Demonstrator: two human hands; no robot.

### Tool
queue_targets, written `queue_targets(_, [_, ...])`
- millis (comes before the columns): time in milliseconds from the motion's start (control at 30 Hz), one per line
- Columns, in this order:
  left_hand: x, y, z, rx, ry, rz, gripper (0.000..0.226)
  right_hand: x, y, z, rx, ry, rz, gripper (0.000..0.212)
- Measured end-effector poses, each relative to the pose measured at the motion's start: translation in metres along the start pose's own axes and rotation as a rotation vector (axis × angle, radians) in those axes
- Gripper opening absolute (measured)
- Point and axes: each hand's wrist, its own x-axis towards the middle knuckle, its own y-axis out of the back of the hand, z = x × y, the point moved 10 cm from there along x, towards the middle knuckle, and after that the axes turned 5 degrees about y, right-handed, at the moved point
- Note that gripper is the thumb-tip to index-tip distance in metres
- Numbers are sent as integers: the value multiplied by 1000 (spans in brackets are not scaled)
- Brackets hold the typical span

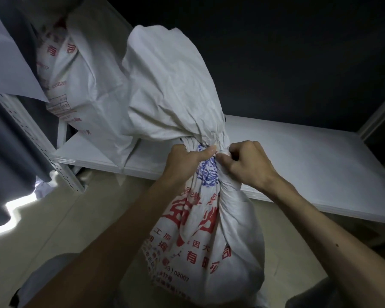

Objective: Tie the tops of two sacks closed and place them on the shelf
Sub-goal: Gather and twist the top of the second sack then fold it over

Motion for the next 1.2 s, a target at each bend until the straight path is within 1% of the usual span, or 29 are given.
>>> queue_targets(67, [-4,-4,-5,-60,39,-40,31,-3,6,1,-68,22,56,48])
queue_targets(133, [-5,-4,-10,-94,43,-22,24,-8,9,-6,-195,73,121,45])
queue_targets(200, [-9,-7,-12,-118,14,-16,31,-11,5,-16,-317,96,174,37])
queue_targets(267, [-13,-12,-14,-142,4,-25,44,-13,-7,-24,-461,87,159,27])
queue_targets(300, [-15,-14,-14,-149,-1,-29,43,-13,-13,-28,-515,71,152,28])
queue_targets(333, [-15,-14,-14,-153,-9,-28,38,-12,-15,-31,-546,62,171,33])
queue_targets(367, [-15,-16,-13,-157,-14,-36,34,-12,-15,-32,-553,52,200,36])
queue_targets(400, [-15,-17,-10,-156,-24,-39,37,-12,-15,-35,-543,59,215,36])
queue_targets(467, [-17,-14,-1,-124,-76,3,57,-14,-12,-41,-525,88,245,34])
queue_targets(500, [-16,-11,2,-99,-104,38,63,-15,-11,-44,-518,100,256,33])
queue_targets(600, [-14,-2,4,-63,-141,145,58,-15,-14,-53,-487,163,244,34])
queue_targets(667, [-14,3,1,-108,-102,197,58,-15,-17,-62,-502,266,202,40])
queue_targets(733, [-11,8,-6,-178,-27,250,52,-15,-26,-69,-563,416,124,31])
queue_targets(767, [-9,10,-11,-201,9,268,48,-14,-29,-70,-591,467,93,26])
queue_targets(800, [-8,11,-13,-218,33,278,47,-14,-29,-69,-602,494,80,25])
queue_targets(867, [-5,11,-15,-231,48,276,56,-13,-23,-68,-592,524,73,35])
queue_targets(933, [-3,11,-16,-255,54,256,48,-9,-11,-66,-527,527,71,46])
queue_targets(1000, [-1,8,-17,-328,80,188,33,-2,1,-55,-373,424,75,46])
queue_targets(1067, [-2,2,-16,-408,106,82,27,4,11,-37,-132,266,95,40])
queue_targets(1100, [-2,-1,-15,-417,116,44,28,6,13,-29,-3,186,108,44])
queue_targets(1133, [-3,-3,-15,-404,127,21,29,8,12,-19,140,91,82,52])
queue_targets(1200, [-7,-7,-12,-342,142,-19,29,7,-3,-2,468,-105,-58,68])
